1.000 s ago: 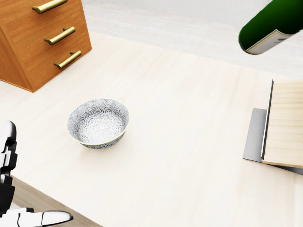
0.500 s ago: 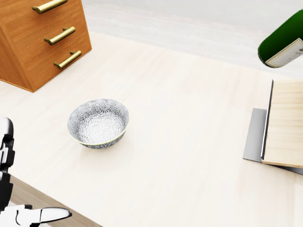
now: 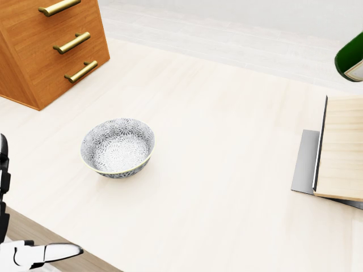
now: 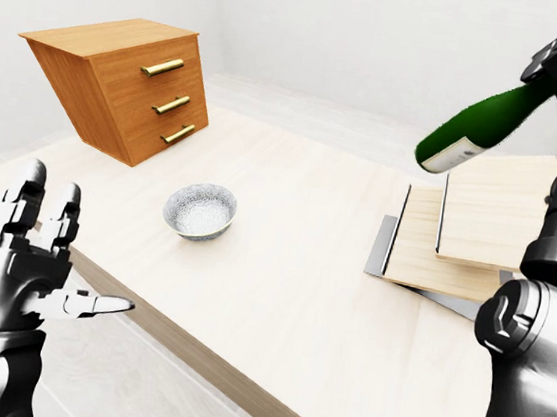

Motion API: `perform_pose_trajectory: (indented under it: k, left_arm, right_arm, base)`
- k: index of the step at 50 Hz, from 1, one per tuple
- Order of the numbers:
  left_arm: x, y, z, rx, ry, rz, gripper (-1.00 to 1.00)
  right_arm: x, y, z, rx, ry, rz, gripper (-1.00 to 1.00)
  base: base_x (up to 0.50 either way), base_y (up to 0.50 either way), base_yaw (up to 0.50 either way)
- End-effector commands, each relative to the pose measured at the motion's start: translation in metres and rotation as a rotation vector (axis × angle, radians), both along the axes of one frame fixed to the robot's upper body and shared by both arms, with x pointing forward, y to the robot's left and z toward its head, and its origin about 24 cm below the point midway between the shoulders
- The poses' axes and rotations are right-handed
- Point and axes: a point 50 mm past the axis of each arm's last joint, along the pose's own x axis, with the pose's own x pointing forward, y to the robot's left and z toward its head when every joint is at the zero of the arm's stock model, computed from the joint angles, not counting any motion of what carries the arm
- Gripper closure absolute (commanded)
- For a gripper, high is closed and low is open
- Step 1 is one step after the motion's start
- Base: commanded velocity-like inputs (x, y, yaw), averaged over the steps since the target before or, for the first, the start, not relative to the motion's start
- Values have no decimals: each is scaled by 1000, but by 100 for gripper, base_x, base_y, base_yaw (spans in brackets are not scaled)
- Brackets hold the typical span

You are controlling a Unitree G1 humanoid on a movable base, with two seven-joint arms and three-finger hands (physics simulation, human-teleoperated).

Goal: Put the wine bottle on the wine rack.

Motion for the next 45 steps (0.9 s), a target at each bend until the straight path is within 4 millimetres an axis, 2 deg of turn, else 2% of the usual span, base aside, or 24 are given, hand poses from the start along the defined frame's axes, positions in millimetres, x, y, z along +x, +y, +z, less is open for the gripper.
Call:
perform_pose_trajectory:
  k: [1, 9, 12, 20, 24, 38, 45]
  left_arm:
    - [0, -1, 3, 2, -16, 2, -100]
    - [1, -2, 0, 4, 1, -2, -100]
    - [3, -3, -1, 3, 4, -3, -100]
    - [2, -3, -4, 0, 19, -4, -100]
    - [2, -1, -2, -6, 10, 2, -100]
    - [1, -1, -1, -12, 2, 4, -100]
    - [0, -1, -2, -14, 7, 4, -100]
  right_arm:
    - [-14, -14, 17, 36, -63, -39, 100]
    - [-21, -24, 15, 36, -64, -65, 100]
    - [-24, -31, 4, 58, -51, -78, 100]
    - [-34, -46, -3, 131, -71, -118, 100]
    - [-42, -53, 0, 187, -124, -123, 100]
    - [-55, -63, 3, 224, -165, -145, 100]
    - [-60, -70, -3, 269, -178, -149, 100]
  base:
    - [0, 0, 0]
    - [0, 0, 0]
    - [0, 0, 0]
    - [0, 0, 0]
    - [0, 0, 0]
    - [0, 0, 0]
    - [0, 0, 0]
